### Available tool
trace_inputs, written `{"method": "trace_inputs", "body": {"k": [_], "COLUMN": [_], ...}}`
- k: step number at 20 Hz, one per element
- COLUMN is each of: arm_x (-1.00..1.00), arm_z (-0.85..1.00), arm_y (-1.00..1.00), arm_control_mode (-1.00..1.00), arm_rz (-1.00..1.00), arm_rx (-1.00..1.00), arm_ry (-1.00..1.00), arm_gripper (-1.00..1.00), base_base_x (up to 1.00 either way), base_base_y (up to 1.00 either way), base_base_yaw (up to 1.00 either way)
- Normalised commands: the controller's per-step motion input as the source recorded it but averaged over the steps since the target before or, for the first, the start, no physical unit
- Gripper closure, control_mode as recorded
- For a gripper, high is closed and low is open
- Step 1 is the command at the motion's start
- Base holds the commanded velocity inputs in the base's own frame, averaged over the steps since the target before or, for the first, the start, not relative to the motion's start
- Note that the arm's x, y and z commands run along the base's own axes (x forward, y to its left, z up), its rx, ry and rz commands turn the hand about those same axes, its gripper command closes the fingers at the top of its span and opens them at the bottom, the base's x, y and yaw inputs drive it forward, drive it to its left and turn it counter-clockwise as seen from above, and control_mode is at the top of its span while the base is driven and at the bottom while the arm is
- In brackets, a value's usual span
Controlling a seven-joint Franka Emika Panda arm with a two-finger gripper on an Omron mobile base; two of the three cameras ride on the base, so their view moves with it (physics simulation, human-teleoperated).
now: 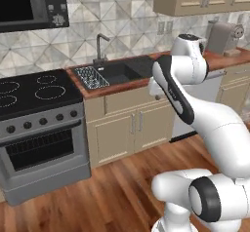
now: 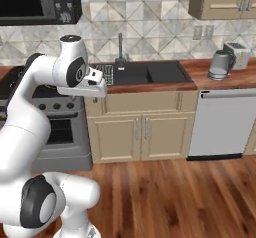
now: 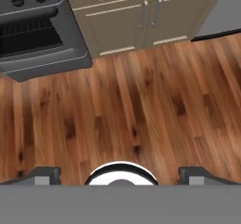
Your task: Navigate to the toaster.
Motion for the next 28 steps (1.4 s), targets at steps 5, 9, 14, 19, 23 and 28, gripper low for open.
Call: {"method": "trace_inputs", "body": {"k": [5, 9, 14, 19, 23, 28], "arm_x": [0.00, 0.00, 0.00, 0.00, 0.00, 0.00], "arm_z": [0.00, 0.00, 0.00, 0.00, 0.00, 0.00], "arm_y": [0.00, 0.00, 0.00, 0.00, 0.00, 0.00], "arm_control_mode": [1.00, 1.00, 1.00, 1.00, 1.00, 1.00], "arm_rz": [0.00, 0.00, 0.00, 0.00, 0.00, 0.00], "arm_rx": [0.00, 0.00, 0.00, 0.00, 0.00, 0.00], "arm_ry": [0.00, 0.00, 0.00, 0.00, 0.00, 0.00], "arm_gripper": [-1.00, -1.00, -1.00, -1.00, -1.00, -1.00], "base_base_x": [0.23, 0.08, 0.00, 0.00, 0.01, 0.28], "base_base_y": [-1.00, -1.00, -1.00, -1.00, -1.00, -1.00], "base_base_yaw": [0.00, 0.00, 0.02, 0.05, 0.06, 0.13]}}
